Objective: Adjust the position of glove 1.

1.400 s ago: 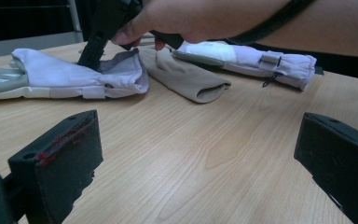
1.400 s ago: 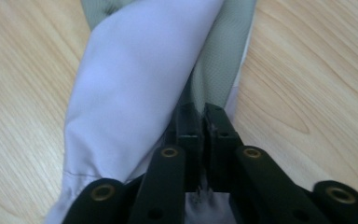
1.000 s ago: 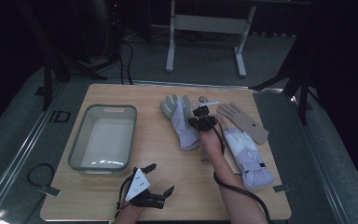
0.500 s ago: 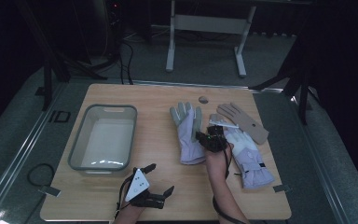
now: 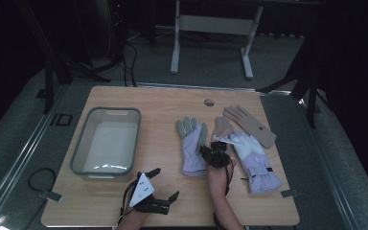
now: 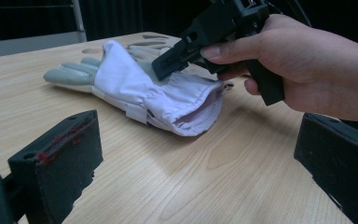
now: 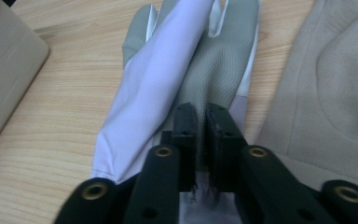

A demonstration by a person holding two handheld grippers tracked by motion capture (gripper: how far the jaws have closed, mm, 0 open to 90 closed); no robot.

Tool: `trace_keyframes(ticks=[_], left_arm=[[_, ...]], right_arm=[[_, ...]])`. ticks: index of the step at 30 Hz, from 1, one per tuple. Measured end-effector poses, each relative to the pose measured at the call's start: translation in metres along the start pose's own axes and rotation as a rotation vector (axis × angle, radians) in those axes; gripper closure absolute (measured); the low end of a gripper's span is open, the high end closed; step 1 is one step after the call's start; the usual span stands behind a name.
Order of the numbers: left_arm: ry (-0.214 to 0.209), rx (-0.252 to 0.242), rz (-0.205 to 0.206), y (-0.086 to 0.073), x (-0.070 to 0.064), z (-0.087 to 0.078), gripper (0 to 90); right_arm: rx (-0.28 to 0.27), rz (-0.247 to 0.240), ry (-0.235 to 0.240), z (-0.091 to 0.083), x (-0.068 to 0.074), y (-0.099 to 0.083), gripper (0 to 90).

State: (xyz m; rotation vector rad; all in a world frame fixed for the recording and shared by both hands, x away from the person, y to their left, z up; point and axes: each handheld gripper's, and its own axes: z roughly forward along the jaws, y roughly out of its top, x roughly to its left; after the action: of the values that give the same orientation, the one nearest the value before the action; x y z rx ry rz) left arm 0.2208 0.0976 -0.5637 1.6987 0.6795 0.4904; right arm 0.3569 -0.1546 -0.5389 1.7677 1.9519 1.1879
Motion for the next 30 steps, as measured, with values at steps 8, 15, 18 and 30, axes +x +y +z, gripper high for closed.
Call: trace_keyframes(ticks=[8,15,18,30], left_arm=[[0.000,0.002,0.003,0.000,0.000,0.000,0.8],[-0.003,0.003,0.003,0.000,0.000,0.000,0.8],[-0.003,0.003,0.003,0.000,0.000,0.000,0.8],[-0.003,0.002,0.002,0.000,0.000,0.000,0.8]], right_arm=[[-0.015,-0.062,0.020,-0.015,0.002,0.014,62.2],[0.010,-0.185,0.038,-0.029,-0.002,0.037,56.7],[0.020,-0.219,0.046,-0.036,-0.009,0.044,56.5],[0.058,-0.350,0.027,-0.068,-0.057,0.067,59.4]])
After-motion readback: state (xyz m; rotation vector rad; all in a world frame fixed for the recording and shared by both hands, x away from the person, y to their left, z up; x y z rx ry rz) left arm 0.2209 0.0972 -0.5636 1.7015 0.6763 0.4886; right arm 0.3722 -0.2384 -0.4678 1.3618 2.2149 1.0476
